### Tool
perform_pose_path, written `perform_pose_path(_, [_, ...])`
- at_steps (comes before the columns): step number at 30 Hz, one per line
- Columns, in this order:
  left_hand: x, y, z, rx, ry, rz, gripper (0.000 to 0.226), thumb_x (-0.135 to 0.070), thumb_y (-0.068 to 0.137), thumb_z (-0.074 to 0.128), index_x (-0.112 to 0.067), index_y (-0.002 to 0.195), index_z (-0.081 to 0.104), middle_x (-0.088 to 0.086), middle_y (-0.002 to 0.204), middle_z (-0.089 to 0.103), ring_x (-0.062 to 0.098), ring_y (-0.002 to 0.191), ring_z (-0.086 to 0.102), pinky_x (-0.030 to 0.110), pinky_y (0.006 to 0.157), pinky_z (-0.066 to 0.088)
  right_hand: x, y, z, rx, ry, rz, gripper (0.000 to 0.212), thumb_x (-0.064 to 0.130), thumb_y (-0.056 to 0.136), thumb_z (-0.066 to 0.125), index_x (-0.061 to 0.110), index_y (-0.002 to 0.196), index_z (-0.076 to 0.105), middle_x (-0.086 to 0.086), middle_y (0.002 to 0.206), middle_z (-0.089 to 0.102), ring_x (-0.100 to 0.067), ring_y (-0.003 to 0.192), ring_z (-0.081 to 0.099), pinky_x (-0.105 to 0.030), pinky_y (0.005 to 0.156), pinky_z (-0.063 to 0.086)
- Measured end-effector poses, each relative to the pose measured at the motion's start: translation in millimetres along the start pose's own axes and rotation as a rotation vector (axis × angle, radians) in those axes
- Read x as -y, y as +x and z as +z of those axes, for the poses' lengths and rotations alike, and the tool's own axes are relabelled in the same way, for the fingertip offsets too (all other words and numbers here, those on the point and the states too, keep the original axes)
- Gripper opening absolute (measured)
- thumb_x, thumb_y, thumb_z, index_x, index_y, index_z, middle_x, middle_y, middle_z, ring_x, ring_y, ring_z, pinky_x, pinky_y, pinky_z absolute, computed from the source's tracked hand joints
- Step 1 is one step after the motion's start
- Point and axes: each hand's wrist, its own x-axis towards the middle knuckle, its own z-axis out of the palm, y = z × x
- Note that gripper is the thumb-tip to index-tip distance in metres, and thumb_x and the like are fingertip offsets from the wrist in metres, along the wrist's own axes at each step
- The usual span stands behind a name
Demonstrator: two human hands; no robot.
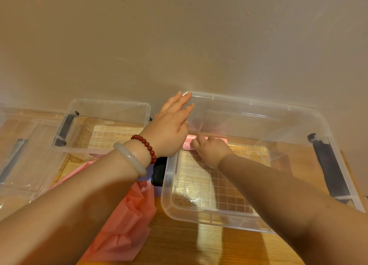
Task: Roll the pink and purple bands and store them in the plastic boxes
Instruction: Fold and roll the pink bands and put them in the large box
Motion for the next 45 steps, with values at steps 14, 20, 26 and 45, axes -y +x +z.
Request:
perform_pose_path(14, [-0.4, 0.0, 0.3, -0.010, 0.007, 0.002, 0.049, -0.008, 0.101, 0.031, -0.013, 0.149, 0.031, -0.008, 0.161, 0.007, 0.004, 0.146, -0.005, -0.004, 0.096, -0.014, 6.3, -4.9, -22.0, 0.249, 0.117, 0.116, 0.032, 0.009, 0.094, 0.046, 0.006, 0.126, 0.040, -0.015, 0.128, 0.040, -0.028, 0.078, 0.043, -0.037, 0.058, 0.033])
perform_pose_path(20, [-0.8, 0.0, -0.1, -0.008, 0.003, -0.006, 0.049, -0.009, 0.101, 0.031, -0.013, 0.149, 0.031, -0.010, 0.161, 0.006, 0.003, 0.146, -0.006, 0.004, 0.104, -0.010, 8.3, -4.8, -16.2, 0.202, 0.078, 0.103, 0.038, 0.031, 0.100, 0.041, 0.004, 0.128, 0.042, -0.017, 0.132, 0.041, -0.031, 0.093, 0.055, -0.033, 0.050, 0.021])
perform_pose_path(26, [-2.4, 0.3, -0.8, 0.005, 0.008, -0.008, 0.049, -0.009, 0.101, 0.031, -0.013, 0.149, 0.031, -0.010, 0.161, 0.006, 0.003, 0.146, -0.006, 0.011, 0.109, -0.006, 4.1, 5.0, -9.1, 0.007, -0.030, 0.064, 0.041, 0.029, 0.042, 0.090, 0.009, 0.066, 0.064, -0.009, 0.061, 0.055, -0.021, 0.030, 0.042, -0.016, 0.047, -0.002])
perform_pose_path(45, [-2.8, -0.2, -0.5, -0.003, -0.012, -0.013, 0.049, -0.007, 0.100, 0.031, -0.013, 0.149, 0.032, -0.009, 0.161, 0.007, 0.004, 0.147, -0.005, 0.017, 0.113, -0.003, 3.7, -3.4, -1.6, -0.018, 0.036, -0.134, 0.040, 0.027, 0.045, 0.093, 0.011, 0.067, 0.063, -0.006, 0.056, 0.051, -0.022, 0.029, 0.042, -0.017, 0.040, 0.016])
